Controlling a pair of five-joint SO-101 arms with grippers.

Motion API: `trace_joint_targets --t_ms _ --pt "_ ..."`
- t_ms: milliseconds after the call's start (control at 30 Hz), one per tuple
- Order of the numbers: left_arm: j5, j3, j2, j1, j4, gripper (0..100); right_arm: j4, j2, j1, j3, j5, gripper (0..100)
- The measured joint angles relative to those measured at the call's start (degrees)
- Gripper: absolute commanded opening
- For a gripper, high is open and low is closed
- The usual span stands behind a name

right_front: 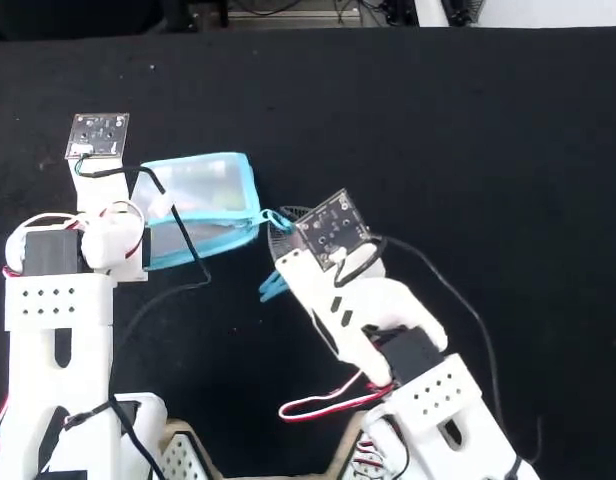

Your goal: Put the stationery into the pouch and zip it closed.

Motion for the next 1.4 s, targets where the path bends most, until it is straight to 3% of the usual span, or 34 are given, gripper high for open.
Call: trace_joint_targets --t_ms 133,333,733,933,1133,1400 --pt "0.00 -3.25 0.97 0.00 1.93 4 5.89 0.00 0.00 -5.54 0.00 1.1" --pt "0.09 -12.13 1.14 0.00 7.82 16 11.52 0.09 0.09 -11.25 0.00 1.1" --pt "0.09 -21.80 1.05 -0.44 9.93 17 11.60 16.79 0.35 -25.58 2.73 1.1" --pt "0.18 -24.00 1.05 -4.66 10.64 17 11.60 25.49 0.35 -34.73 2.90 1.1" --pt "0.18 -31.56 1.05 -9.05 17.58 17 11.60 36.04 0.62 -43.16 2.81 1.1" --pt "-5.54 -24.53 -5.71 -9.23 18.64 17 12.40 38.77 0.62 -45.71 2.90 1.1"
